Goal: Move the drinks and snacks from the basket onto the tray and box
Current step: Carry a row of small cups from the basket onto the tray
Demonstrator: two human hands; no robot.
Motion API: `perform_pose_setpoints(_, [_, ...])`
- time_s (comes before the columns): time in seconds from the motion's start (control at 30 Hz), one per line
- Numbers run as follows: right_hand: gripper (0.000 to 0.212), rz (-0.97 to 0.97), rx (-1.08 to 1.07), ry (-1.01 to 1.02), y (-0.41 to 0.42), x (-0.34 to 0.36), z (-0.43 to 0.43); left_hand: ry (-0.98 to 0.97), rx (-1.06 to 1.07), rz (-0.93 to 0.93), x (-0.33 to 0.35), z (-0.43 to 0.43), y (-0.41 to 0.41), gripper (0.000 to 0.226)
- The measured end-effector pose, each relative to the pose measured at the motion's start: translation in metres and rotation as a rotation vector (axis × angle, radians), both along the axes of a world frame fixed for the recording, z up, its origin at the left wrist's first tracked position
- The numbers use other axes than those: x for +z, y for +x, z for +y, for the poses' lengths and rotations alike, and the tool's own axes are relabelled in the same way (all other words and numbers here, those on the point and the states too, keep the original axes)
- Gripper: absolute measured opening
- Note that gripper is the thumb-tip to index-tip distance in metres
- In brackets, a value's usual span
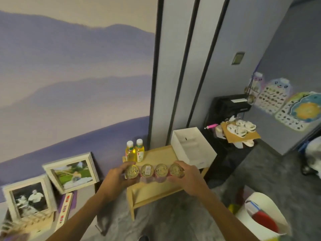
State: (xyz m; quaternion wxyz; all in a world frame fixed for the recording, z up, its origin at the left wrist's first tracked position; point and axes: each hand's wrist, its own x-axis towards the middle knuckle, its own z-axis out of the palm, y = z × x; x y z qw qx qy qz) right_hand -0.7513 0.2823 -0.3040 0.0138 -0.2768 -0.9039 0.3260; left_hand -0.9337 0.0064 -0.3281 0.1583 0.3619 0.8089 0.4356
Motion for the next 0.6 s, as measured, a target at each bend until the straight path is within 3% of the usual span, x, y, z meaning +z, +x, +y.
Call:
perform_pose_setpoints(0.17, [0.092, -0.168, 0.050, 0.001, -0.074, -0.022, 0.080, -0.029, 0.077, -0.038, -0.053, 0.081, -0.062, 0.069])
perform_pose_setpoints(0.27, [0.090, -0.256, 0.113, -0.012, -0.116, -0.033, 0.120, -0.069, 0.145, -0.052, -0.078, 0.121, -0.088, 0.067])
perform_pose_setpoints(0.4, [0.068, -0.338, 0.200, 0.010, -0.164, -0.049, 0.167, -0.102, 0.171, -0.037, -0.105, 0.169, -0.115, 0.065])
perform_pose_setpoints(0.6, [0.057, -0.383, 0.410, 0.263, -0.231, -0.081, 0.226, -0.262, 0.284, -0.058, -0.135, 0.229, -0.143, 0.065])
